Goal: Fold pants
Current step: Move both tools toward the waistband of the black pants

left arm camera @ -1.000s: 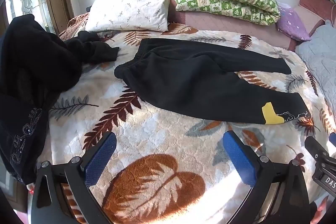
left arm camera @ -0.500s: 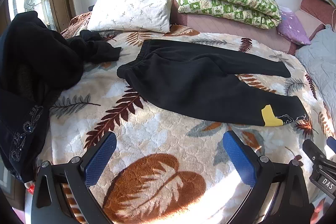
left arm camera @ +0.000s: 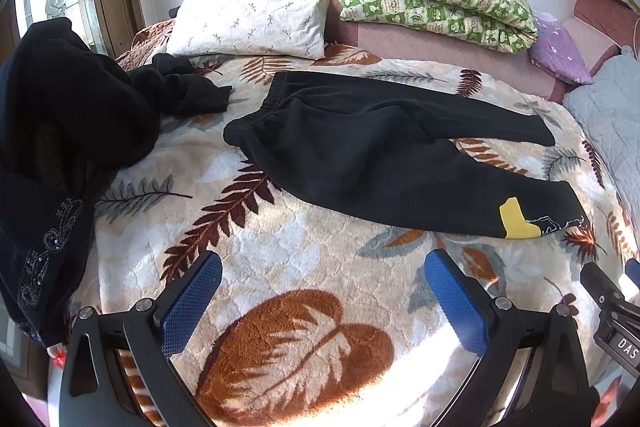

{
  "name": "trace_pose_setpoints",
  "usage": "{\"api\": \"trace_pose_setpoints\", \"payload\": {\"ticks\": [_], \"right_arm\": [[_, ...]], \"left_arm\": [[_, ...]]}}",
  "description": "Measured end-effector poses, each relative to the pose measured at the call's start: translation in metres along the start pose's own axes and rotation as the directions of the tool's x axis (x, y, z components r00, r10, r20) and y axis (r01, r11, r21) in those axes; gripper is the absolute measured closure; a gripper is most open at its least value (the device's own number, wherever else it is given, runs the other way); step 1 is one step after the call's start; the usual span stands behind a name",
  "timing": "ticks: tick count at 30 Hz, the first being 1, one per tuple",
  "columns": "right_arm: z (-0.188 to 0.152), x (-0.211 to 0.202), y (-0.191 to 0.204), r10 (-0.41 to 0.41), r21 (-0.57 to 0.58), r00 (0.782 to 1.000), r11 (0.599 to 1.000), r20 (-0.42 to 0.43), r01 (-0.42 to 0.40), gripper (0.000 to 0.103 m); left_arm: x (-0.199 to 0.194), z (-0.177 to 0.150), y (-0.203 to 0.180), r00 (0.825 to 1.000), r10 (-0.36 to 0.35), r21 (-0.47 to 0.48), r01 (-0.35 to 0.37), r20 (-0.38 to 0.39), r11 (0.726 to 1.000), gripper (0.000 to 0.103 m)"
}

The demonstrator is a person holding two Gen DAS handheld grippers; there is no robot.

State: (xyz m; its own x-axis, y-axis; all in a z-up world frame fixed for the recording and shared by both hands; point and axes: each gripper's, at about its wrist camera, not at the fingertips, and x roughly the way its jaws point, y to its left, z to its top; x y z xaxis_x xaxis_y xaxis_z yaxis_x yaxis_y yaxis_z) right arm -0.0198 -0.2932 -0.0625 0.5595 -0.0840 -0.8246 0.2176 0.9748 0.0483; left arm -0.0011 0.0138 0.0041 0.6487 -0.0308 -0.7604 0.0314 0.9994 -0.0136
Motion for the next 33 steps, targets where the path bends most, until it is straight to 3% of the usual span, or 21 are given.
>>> {"api": "trace_pose_setpoints", "payload": {"ticks": [33], "right_arm": [[0.003, 0.000, 0.001, -0.002, -0.015, 1.000, 1.000, 0.017, 0.002, 0.000]], "left_arm": [[0.023, 0.006, -0.003, 0.999, 0.022, -0.006, -0.022, -0.041, 1.000, 0.001]]}}
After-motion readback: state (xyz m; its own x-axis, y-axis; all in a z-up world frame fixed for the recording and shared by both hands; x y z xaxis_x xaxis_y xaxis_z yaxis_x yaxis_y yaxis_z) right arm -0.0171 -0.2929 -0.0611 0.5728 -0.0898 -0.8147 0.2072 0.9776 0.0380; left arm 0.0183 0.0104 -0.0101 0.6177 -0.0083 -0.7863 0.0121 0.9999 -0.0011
